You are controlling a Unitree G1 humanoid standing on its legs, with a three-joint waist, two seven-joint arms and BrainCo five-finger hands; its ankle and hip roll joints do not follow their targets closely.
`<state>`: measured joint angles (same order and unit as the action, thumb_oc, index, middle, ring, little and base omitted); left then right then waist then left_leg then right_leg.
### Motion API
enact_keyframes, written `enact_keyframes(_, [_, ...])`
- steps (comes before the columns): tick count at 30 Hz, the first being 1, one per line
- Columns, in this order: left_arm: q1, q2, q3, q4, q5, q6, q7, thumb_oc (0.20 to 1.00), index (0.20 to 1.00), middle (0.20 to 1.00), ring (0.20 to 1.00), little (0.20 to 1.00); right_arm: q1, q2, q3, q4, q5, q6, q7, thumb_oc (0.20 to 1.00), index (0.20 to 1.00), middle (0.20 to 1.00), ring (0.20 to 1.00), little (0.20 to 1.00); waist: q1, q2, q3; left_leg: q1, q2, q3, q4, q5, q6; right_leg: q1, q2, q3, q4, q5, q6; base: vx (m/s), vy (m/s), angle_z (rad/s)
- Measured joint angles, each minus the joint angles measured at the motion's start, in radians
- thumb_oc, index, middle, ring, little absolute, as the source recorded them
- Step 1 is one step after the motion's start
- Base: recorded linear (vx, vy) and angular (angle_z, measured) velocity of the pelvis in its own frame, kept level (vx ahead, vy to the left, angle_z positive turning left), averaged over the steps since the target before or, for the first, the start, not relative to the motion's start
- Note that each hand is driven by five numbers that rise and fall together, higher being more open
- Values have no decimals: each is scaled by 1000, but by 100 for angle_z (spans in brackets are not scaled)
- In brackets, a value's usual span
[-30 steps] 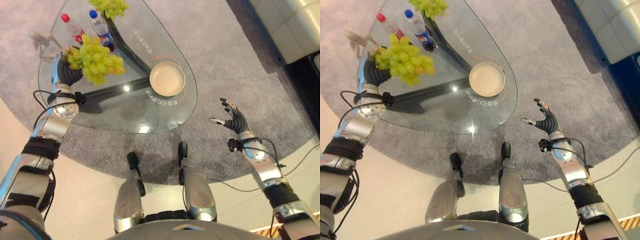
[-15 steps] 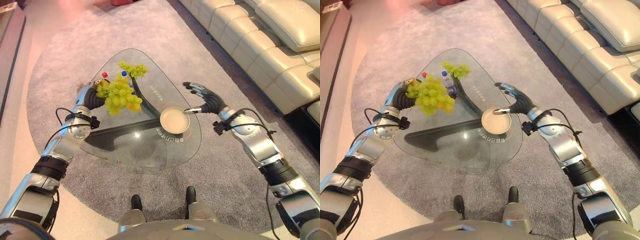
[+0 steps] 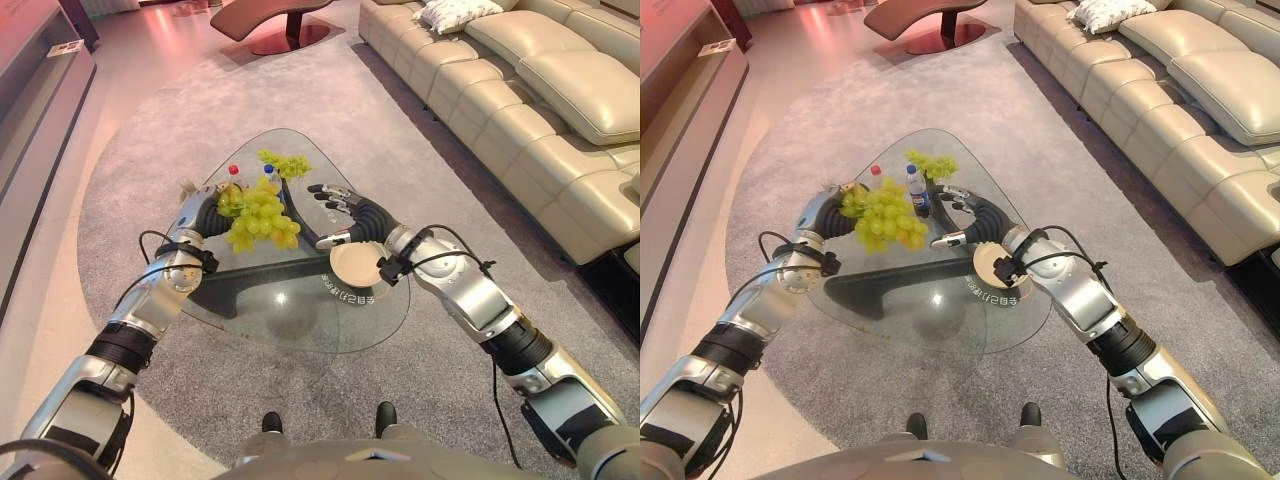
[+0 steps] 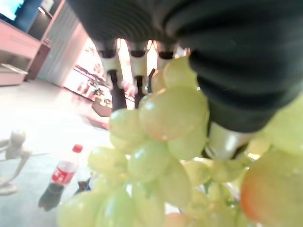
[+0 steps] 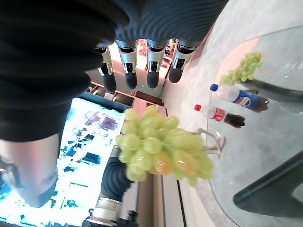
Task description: Pick up fruits into the plate
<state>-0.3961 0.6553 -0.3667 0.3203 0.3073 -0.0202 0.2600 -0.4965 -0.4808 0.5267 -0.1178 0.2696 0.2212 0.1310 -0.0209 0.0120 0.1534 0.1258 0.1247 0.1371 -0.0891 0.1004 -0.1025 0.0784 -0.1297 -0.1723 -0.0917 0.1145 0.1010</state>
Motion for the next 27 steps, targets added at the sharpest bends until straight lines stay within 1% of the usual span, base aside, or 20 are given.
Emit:
enact_keyframes(3, [0, -13, -13, -18, 9, 21, 14, 200, 200, 200, 200, 200, -5, 0, 1, -3, 26, 13, -25, 1000, 1000, 1000, 1000, 1000, 1, -1, 0, 0, 0, 0, 0, 0, 0, 1, 0, 0, 0, 0, 0, -25, -3, 1])
enact_keyframes(5, [0, -16, -21, -36, 15, 21, 23, 200, 200, 200, 200, 200, -5, 0, 1, -5, 27, 23, -42, 1000, 1000, 1000, 1000, 1000, 1, -1, 0, 0, 0, 1, 0, 0, 0, 1, 0, 0, 0, 0, 0, -18, 0, 0])
enact_keyframes(9, [1, -27, -23, -42, 47, 27, 31, 200, 200, 200, 200, 200, -5, 10, 1, -5, 26, 24, -86, 1000, 1000, 1000, 1000, 1000, -1, -1, -1, 1, 0, 2, 0, 0, 0, 1, 0, 0, 0, 0, 0, 0, 0, 0])
enact_keyframes(11, [5, -34, -25, -56, 47, 43, 31, 200, 200, 200, 200, 200, -5, 24, 1, -5, 26, 24, -104, 1000, 1000, 1000, 1000, 1000, -1, -1, -1, 1, 0, 2, 0, 0, 0, 1, 0, 1, 0, 0, 0, 0, 0, 0])
enact_keyframes(17, [31, -64, -30, -117, 48, 45, 51, 200, 200, 200, 200, 200, -5, 50, 1, -6, 26, 24, -144, 1000, 1000, 1000, 1000, 1000, 1, 0, -1, 1, 0, 2, 0, 0, 0, 1, 0, 0, 0, 0, 0, 0, 0, 0])
enact_keyframes(21, [31, -74, -30, -118, 48, 45, 63, 200, 200, 200, 200, 200, -5, 72, 1, -6, 29, 27, -160, 1000, 1000, 1000, 1000, 1000, 1, 0, -4, 1, 0, 0, 0, 0, 0, 1, 0, 0, 0, 0, 0, 0, 0, 0])
enact_keyframes(27, [31, -76, -30, -148, 49, 63, 73, 200, 200, 200, 200, 200, -5, 72, 17, -6, 108, 46, -167, 1000, 1000, 1000, 1000, 1000, 1, 0, -25, -2, 0, -4, 0, 0, 0, 2, 0, -1, 0, 0, 0, 0, 0, 0])
